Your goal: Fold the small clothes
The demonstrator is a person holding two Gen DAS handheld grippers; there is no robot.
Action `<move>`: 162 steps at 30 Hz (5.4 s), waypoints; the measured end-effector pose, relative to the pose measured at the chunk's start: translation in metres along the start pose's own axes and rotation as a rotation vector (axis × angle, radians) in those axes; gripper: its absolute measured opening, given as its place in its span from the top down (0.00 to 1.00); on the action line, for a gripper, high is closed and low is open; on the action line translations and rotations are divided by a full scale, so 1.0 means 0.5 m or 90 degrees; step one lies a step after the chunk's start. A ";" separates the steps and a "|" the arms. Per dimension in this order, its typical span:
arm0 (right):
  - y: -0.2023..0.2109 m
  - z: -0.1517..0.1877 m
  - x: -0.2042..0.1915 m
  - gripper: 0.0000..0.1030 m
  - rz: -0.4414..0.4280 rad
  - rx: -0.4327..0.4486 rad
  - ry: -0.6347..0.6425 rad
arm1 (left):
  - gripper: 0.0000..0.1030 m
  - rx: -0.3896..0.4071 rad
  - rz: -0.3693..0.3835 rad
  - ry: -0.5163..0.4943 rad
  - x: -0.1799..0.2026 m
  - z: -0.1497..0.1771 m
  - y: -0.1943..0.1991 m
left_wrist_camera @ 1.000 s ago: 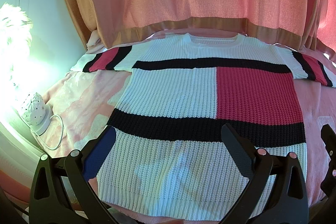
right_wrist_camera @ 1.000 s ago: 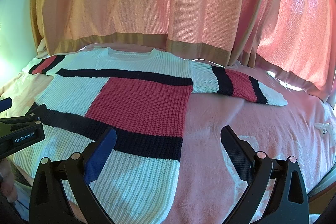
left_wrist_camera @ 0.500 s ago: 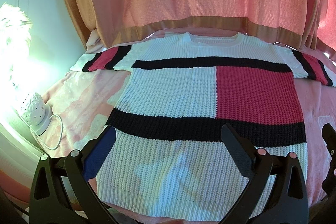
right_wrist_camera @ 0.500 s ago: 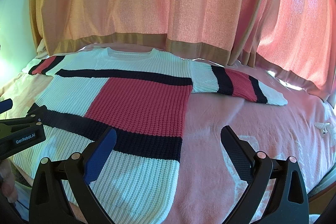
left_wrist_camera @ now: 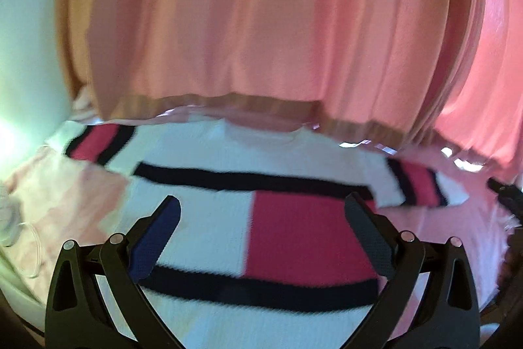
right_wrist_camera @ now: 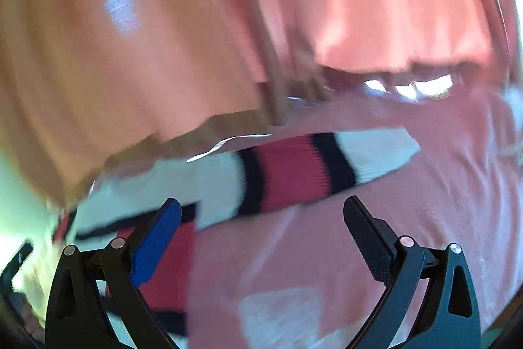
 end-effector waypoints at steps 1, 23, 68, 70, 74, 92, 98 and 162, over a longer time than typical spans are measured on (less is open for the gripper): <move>-0.035 -0.012 0.057 0.06 -0.024 -0.019 -0.049 | 0.05 -0.002 0.010 0.009 0.013 -0.003 -0.016; -0.279 -0.087 0.319 0.93 -0.050 0.037 -0.217 | 0.05 -0.103 -0.015 -0.049 0.086 0.093 -0.195; -0.434 0.185 -0.243 0.72 -0.021 -0.159 0.268 | 0.92 -0.192 0.129 0.306 -0.109 0.023 -0.523; -0.422 0.153 -0.254 0.90 -0.047 -0.130 0.226 | 0.92 -0.150 0.123 0.312 -0.120 -0.008 -0.494; -0.349 0.093 -0.299 0.90 -0.138 -0.054 0.183 | 0.92 -0.056 0.094 0.320 -0.174 -0.066 -0.428; -0.368 0.190 -0.272 0.63 -0.029 -0.198 0.277 | 0.80 -0.201 0.027 0.221 -0.241 0.070 -0.504; -0.348 0.133 -0.308 0.38 -0.125 -0.137 0.181 | 0.26 -0.154 0.056 0.327 -0.293 0.046 -0.496; -0.489 0.119 -0.240 0.97 0.088 -0.205 0.239 | 0.53 -0.138 0.003 0.217 -0.226 0.031 -0.516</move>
Point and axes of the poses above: each gripper's, at about its wrist camera, not at the fingertips, and y roughly against the way its jaws point, x to its right, z to its underside, the point moved 8 cm from there along -y, roughly the way its jaws point, and after that the axes turned 3 degrees about -z, right-handed, at the moved point
